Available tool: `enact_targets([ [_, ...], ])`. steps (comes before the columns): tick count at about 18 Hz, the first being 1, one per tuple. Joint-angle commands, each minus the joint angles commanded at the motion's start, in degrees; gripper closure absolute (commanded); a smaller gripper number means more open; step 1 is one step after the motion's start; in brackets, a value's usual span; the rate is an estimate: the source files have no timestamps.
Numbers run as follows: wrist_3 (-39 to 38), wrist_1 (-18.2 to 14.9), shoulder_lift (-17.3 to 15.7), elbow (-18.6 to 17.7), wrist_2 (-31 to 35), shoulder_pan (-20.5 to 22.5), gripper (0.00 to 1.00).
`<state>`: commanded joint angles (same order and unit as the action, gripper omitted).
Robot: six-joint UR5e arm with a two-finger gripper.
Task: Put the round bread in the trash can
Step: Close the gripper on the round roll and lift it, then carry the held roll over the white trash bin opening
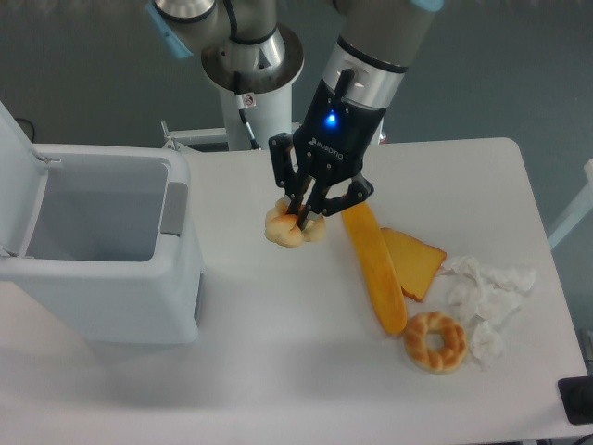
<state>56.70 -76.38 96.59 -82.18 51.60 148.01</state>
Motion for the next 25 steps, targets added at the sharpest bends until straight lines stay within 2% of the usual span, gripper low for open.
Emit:
enact_targets([
  [6,-10.01,0.0,-3.25,-1.32,-3.87,-1.05,1.0],
  [14,-17.41,0.0,-3.34,-2.81,-7.75,-8.08,1.0],
  [17,-17.5,0.09,-3.43,-3.34,-7.75,-10.1,1.0],
  [20,-17.24,0.27,-4.13,-5.71,-7.75,-12.82,1.0],
  [25,-17.41,0.53,-3.87,-6.59,-7.75,-13.8,1.0],
])
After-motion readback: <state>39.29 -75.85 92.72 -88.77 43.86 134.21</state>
